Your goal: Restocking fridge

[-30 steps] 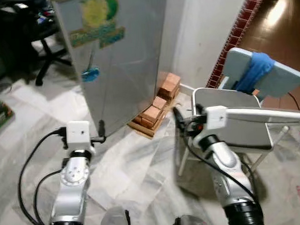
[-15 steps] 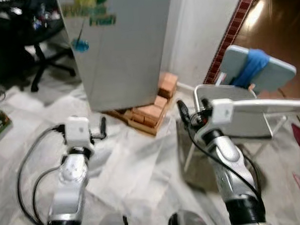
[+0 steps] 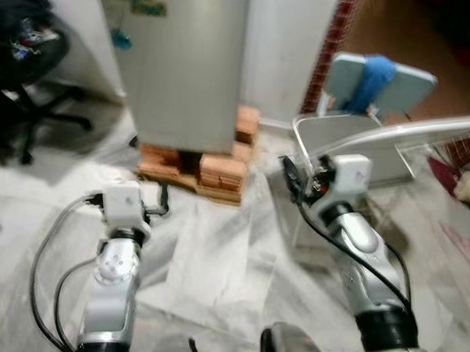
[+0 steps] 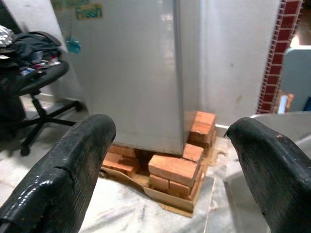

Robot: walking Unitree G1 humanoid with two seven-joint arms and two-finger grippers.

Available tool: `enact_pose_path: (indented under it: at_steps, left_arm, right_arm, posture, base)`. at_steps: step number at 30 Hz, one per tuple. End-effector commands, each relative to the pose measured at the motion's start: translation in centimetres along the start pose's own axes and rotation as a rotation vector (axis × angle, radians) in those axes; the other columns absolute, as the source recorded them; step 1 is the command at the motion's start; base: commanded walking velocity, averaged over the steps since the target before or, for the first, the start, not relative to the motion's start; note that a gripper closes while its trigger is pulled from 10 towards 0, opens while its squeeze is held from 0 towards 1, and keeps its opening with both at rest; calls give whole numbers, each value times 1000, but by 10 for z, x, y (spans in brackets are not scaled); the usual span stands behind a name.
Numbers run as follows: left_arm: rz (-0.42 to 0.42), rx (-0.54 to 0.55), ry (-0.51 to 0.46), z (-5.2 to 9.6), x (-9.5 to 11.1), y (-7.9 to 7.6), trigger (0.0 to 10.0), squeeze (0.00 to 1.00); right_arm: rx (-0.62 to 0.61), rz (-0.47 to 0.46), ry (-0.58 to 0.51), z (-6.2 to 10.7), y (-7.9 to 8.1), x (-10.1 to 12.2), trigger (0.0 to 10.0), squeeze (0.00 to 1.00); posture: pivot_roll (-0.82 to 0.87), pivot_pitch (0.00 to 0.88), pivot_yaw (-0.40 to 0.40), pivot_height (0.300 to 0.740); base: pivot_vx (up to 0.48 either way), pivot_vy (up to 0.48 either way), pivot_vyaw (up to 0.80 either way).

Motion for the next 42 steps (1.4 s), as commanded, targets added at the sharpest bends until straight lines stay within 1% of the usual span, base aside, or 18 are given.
enact_pose_path:
  at_steps: [1, 6, 9, 12, 15, 23, 33, 35, 37, 42]
  left_arm:
    - [8, -22, -7, -1, 2, -8, 10000, 0]
    - [3, -12, -20, -2, 4, -6, 10000, 0]
    - [14, -17, -40, -2, 7, -6, 10000, 0]
    - [12, -17, -39, -3, 7, -5, 10000, 0]
    - [11, -27, -47, -2, 8, -7, 10000, 0]
    - [13, -28, -48, -3, 9, -6, 10000, 0]
    - [12, -20, -45, -3, 8, -6, 10000, 0]
    - [8, -12, -51, -5, 9, -5, 10000, 0]
    - [6, -7, -59, -7, 11, -4, 10000, 0]
    - [-3, 5, -66, -7, 13, 1, 10000, 0]
  right_arm:
    - [-33, 11, -9, 4, -11, 3, 10000, 0]
    - [-42, 13, -8, 5, -14, 2, 10000, 0]
    - [-42, 19, -9, 5, -14, 2, 10000, 0]
    - [-42, 16, -8, 5, -14, 1, 10000, 0]
    - [-53, 44, -11, 7, -15, 1, 10000, 0]
    - [-53, 50, -5, 9, -19, 0, 10000, 0]
    - [-37, 37, -8, 9, -14, -2, 10000, 0]
    - [-30, 61, -4, 8, -14, -2, 10000, 0]
    - [-21, 60, 10, 6, -13, -3, 10000, 0]
    - [-42, 106, 23, 5, -18, -4, 10000, 0]
  posture:
    - [41, 94, -36, 740]
    - [42, 94, -35, 740]
    - [42, 94, -35, 740]
    - [43, 94, -34, 740]
    - [42, 95, -33, 740]
    - [39, 98, -32, 740]
    - [47, 95, -33, 740]
    - [47, 96, -34, 740]
    - [57, 103, -33, 740]
    - [82, 118, -24, 740]
  base:
    - [0, 480, -656]
    - [0, 480, -800]
    - [0, 480, -800]
    - [0, 480, -800]
    - [0, 480, -800]
    - [0, 480, -800]
    - [0, 480, -800]
    - [0, 480, 0]
    - [0, 480, 0]
    - [0, 480, 0]
Point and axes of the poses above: a point about 5 cm out from each wrist's last joint towards the gripper, its own z axis pointing back from the gripper into the wrist, its own x axis along the axis of the wrist's last joint, y = z × x, the point moved 1 cm from there along -z, pointing out of the wrist towards the gripper, and after that the axes turned 5 degrees about z, right-handed, at the moved point
